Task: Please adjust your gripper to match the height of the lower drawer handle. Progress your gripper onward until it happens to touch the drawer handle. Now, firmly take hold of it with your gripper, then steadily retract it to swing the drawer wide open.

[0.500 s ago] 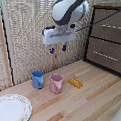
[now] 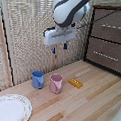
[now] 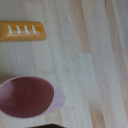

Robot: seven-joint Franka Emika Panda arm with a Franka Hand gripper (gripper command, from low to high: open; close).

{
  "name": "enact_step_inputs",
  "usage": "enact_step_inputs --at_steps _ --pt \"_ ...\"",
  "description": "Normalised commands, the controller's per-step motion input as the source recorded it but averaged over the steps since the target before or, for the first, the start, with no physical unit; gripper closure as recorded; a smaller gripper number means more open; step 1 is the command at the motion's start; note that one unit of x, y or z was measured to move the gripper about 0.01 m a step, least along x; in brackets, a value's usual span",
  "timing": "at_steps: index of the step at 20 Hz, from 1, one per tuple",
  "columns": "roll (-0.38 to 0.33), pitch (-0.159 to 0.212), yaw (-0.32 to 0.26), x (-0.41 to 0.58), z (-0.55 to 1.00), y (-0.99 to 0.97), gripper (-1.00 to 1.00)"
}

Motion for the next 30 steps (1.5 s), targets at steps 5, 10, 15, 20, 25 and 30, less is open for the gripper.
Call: enact_step_inputs --at_steps 5,10,15,20,25,30 --pt "-0.353 -0.051 0.174 -0.122 0.0 -0.17 -1.0" --pt "-0.375 -0.014 0.151 -0.1 -0.02 -0.19 -1.0" --pt "-0.375 -0.009 0.137 -0.063 -0.07 -0.2 -1.0" --pt "-0.375 0.0 0.094 -0.027 -0.11 -0.3 -1.0" --pt "-0.375 0.0 0.013 0.0 -0.14 -0.5 -1.0" --pt "-0.353 -0.001 0.019 0.014 -0.19 -0.56 -1.0"
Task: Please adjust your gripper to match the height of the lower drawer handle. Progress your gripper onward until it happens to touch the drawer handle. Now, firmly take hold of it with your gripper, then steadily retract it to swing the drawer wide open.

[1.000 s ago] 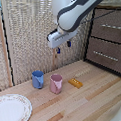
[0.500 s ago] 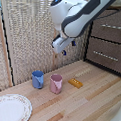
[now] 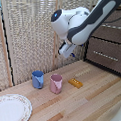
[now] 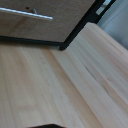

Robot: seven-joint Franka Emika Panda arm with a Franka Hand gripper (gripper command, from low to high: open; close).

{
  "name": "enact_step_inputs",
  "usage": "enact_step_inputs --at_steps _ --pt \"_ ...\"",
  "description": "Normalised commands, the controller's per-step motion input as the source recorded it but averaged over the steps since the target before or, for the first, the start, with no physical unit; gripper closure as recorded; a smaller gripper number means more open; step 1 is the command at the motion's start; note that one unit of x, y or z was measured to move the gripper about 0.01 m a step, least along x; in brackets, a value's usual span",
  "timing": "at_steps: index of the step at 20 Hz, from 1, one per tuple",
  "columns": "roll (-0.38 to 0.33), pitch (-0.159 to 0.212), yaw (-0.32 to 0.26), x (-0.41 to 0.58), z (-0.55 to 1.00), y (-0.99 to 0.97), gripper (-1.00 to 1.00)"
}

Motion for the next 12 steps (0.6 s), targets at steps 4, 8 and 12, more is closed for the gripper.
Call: enact_step_inputs --at_steps 4,8,12 --pt "-0.296 -0.002 0.076 0.141 -0.26 -0.53 -1.0" --pt "-0.254 0.0 0.134 0.106 -0.32 -0.49 -1.0" --pt "-0.224 0.015 0.174 0.044 -0.31 -0.44 -1.0"
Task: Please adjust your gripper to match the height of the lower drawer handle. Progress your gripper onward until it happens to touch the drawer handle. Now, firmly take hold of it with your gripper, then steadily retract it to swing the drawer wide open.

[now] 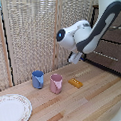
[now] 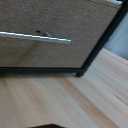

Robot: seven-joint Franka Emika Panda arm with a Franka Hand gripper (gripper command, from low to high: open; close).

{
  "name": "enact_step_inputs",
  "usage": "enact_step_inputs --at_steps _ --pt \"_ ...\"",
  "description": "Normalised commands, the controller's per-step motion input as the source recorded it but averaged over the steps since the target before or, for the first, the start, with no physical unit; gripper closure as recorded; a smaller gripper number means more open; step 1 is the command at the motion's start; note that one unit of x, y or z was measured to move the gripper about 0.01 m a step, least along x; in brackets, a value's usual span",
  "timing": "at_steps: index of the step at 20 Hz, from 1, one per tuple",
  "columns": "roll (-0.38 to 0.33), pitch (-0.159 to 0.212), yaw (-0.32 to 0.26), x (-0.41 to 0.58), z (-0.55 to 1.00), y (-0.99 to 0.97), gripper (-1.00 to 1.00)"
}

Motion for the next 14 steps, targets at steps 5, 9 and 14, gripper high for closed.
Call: enact_step_inputs --at_steps 5,9,14 --pt "-0.201 0.052 0.153 -0.034 -0.17 -0.46 -1.0" --pt "-0.216 0.042 0.153 -0.112 -0.04 -0.4 -1.0" --pt "-0.152 0.01 0.216 -0.014 -0.11 -0.39 -1.0"
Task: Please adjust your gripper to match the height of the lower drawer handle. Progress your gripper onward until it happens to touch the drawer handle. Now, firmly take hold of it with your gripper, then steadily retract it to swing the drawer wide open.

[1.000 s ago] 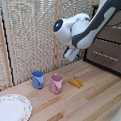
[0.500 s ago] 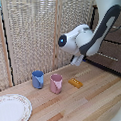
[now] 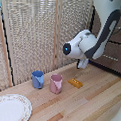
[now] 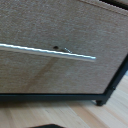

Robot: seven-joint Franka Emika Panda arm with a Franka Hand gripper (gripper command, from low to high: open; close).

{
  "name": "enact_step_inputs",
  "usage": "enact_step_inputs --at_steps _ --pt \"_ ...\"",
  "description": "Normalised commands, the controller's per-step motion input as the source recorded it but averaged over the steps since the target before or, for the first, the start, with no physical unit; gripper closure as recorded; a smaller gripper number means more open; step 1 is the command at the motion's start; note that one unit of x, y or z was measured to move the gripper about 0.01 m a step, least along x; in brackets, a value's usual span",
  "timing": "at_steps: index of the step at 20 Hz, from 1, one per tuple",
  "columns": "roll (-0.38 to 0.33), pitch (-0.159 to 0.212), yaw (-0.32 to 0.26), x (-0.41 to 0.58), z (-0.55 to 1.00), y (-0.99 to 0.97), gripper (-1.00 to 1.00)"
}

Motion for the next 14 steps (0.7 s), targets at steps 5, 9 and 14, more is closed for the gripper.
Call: enact_step_inputs --at_steps 5,9,14 --pt "-0.138 -0.005 0.204 -0.098 -0.05 -0.44 -1.0" --pt "-0.153 -0.05 0.066 -0.389 0.0 -0.67 -1.0" --pt "-0.111 -0.049 -0.01 -0.227 -0.01 -0.75 -1.0"
